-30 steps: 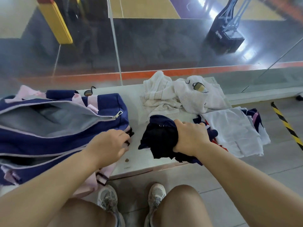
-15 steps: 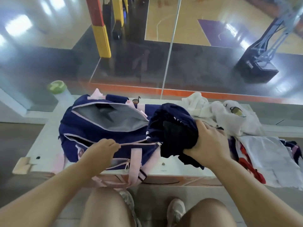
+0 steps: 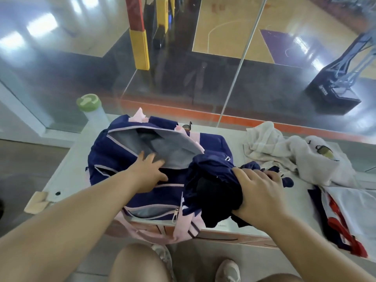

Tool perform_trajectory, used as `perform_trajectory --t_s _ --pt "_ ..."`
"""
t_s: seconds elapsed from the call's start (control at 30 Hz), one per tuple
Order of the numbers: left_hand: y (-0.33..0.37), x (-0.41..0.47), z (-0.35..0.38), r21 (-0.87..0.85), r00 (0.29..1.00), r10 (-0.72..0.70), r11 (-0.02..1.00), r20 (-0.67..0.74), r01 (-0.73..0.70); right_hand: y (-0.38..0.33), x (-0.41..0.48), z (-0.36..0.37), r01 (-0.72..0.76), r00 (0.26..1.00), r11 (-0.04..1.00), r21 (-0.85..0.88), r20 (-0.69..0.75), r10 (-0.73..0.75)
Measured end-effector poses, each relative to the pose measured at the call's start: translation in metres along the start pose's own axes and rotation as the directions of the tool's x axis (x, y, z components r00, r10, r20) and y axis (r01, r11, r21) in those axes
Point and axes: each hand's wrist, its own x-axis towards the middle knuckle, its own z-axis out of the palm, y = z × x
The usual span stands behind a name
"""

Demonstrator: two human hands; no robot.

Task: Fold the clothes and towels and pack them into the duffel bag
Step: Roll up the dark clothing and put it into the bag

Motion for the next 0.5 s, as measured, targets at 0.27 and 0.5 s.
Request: perform_trajectory --t_s 0.27,0.5 --pt "-0.003 0.011 0.019 -0.006 0.991 -0.003 1.0 -0.134 0.002 -0.01 0.011 0.006 0.05 0.998 0.999 0.001 -0.041 -0.05" --pt "0.004 0.0 0.022 -0.125 0.991 -0.02 0.992 -0.134 0.003 -0.011 0.007 0.013 0.131 0.991 0.991 -0.008 -0.01 -0.131"
